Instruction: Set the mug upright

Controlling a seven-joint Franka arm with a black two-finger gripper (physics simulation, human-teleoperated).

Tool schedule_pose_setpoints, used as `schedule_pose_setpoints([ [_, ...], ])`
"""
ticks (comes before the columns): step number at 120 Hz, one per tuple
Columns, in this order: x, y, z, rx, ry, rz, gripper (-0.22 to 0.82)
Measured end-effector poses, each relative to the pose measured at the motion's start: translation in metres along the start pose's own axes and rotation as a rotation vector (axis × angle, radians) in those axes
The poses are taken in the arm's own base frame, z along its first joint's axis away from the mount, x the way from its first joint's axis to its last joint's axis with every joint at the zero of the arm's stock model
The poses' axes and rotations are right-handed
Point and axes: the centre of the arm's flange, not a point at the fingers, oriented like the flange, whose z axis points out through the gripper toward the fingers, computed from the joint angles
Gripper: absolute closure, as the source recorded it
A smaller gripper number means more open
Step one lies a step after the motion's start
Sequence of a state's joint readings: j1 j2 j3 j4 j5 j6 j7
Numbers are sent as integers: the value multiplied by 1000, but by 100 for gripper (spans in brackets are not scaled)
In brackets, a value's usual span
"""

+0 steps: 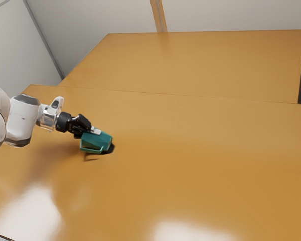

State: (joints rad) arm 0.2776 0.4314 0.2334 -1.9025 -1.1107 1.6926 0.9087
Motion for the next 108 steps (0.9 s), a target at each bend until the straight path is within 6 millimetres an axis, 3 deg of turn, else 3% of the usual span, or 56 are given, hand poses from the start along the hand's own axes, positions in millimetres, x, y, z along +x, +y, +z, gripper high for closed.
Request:
schedule_pose_setpoints([
  [20,4,15,0,-23,3,23,75],
  [32,19,55,-8,15,-21,118,75],
  [50,39,94,-30,290,-165,281,75],
  [64,48,113,-28,540,-300,381,75],
  [72,54,115,-17,662,-367,418,75],
  [84,62,101,-8,811,-419,440,75],
  [108,72,84,2,994,-393,460,75],
])
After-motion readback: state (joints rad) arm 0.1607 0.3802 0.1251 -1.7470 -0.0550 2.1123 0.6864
